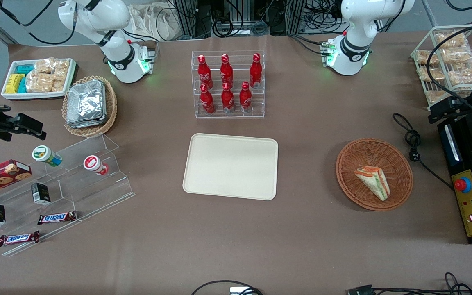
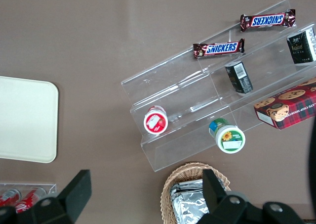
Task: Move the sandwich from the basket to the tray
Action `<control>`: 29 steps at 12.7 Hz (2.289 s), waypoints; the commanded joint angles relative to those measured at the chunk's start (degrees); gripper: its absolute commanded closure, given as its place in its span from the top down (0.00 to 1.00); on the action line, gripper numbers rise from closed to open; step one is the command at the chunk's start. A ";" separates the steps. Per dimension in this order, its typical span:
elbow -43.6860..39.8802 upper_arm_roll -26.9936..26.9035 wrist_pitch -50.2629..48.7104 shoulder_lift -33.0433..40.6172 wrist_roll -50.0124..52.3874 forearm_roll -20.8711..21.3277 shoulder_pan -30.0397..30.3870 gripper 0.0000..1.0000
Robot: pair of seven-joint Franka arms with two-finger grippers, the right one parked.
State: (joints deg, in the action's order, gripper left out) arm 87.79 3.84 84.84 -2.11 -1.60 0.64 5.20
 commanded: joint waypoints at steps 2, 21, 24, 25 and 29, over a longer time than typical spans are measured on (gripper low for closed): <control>-1.66 0.11 -0.81 -0.70 -0.24 0.77 0.16 1.00; -2.54 0.02 3.84 -12.12 0.37 1.12 0.78 1.00; -2.63 0.02 5.42 -16.42 5.20 0.94 0.87 1.00; -2.54 0.02 6.30 -17.65 6.34 0.68 0.87 1.00; -3.85 0.02 6.75 -22.92 22.23 -4.16 0.69 1.00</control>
State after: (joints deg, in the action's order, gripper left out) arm 86.80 3.66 91.76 -22.26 14.87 -2.34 5.82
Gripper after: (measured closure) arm 0.000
